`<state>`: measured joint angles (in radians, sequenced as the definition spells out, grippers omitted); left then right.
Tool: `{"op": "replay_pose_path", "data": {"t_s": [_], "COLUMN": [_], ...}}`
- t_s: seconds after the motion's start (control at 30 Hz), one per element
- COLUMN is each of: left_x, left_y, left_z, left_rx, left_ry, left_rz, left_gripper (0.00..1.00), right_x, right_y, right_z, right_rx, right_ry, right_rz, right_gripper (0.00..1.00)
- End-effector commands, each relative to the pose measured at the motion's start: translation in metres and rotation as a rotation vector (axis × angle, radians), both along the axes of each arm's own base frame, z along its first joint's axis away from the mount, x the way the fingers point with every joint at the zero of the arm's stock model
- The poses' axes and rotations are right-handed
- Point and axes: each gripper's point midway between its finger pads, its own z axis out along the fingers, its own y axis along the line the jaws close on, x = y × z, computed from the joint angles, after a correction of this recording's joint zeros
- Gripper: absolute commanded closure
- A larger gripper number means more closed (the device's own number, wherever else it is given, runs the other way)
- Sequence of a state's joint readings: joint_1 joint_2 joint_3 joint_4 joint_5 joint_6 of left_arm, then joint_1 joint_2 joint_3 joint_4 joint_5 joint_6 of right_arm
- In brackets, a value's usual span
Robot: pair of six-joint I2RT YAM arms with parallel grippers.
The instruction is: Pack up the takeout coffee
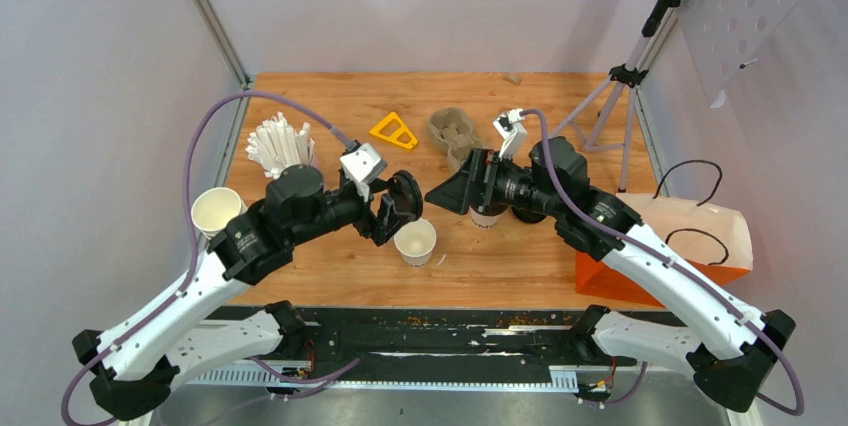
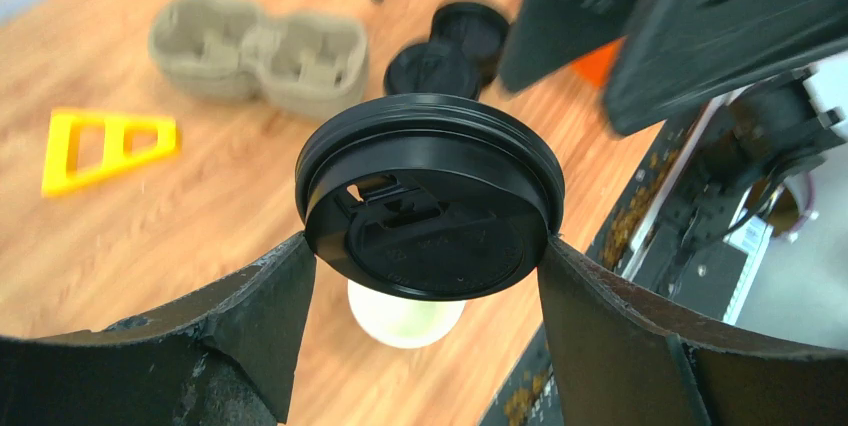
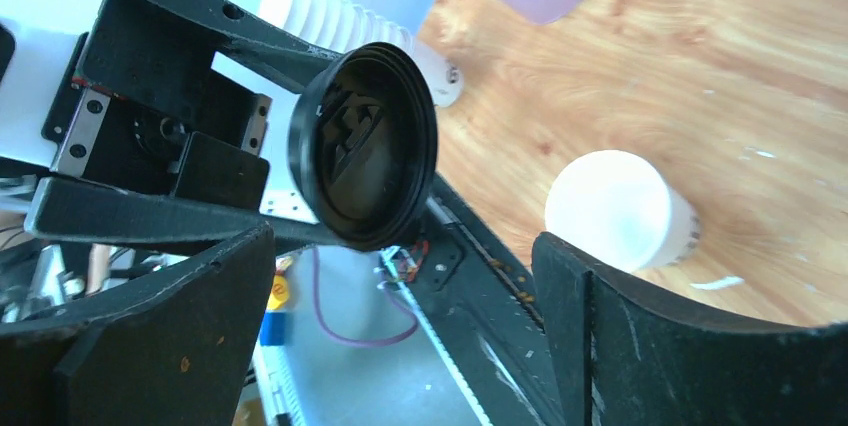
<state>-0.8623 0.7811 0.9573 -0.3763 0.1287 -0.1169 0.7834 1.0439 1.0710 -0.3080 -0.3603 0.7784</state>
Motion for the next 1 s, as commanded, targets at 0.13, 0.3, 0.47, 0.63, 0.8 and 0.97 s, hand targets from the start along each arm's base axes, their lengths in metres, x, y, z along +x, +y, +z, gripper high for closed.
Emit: {"op": "replay_pose_path", "data": {"t_s": [0.13,0.3,0.47,0.63,0.8,0.97], "left_x": [0.0,0.003,0.013,0.018,0.021,0.022], "left_y": [0.032,0.023,0.018,0.01,-0.001,-0.006], "left_z": [-0.056,-0.065,-0.089,-0.112,-0.127,-0.144], "left_rx": [0.407,0.478,0.609,0.723,0.754,0.803], "left_ry": [0.327,0.411,0.471,0.545,0.594,0.642], "left_rz": [0.136,0.129,0.131,0.111,0.09,0.077], "left_gripper": [0.24,0.26,0.26,0.26,0.26,0.26], "right_x": [0.013,0.015,0.007,0.005,0.003,0.001], "right_y": [-0.063,-0.098,-0.113,-0.126,-0.13,-0.132], "right_z": [0.011,0.021,0.038,0.048,0.051,0.048], "right_rx": [-0.237,-0.302,-0.258,-0.263,-0.269,-0.27], "right_ry": [-0.206,-0.286,-0.339,-0.393,-0.405,-0.408], "right_rz": [-0.208,-0.315,-0.355,-0.387,-0.389,-0.385], "right_gripper": [0.0,0.0,0.0,0.0,0.0,0.0]}}
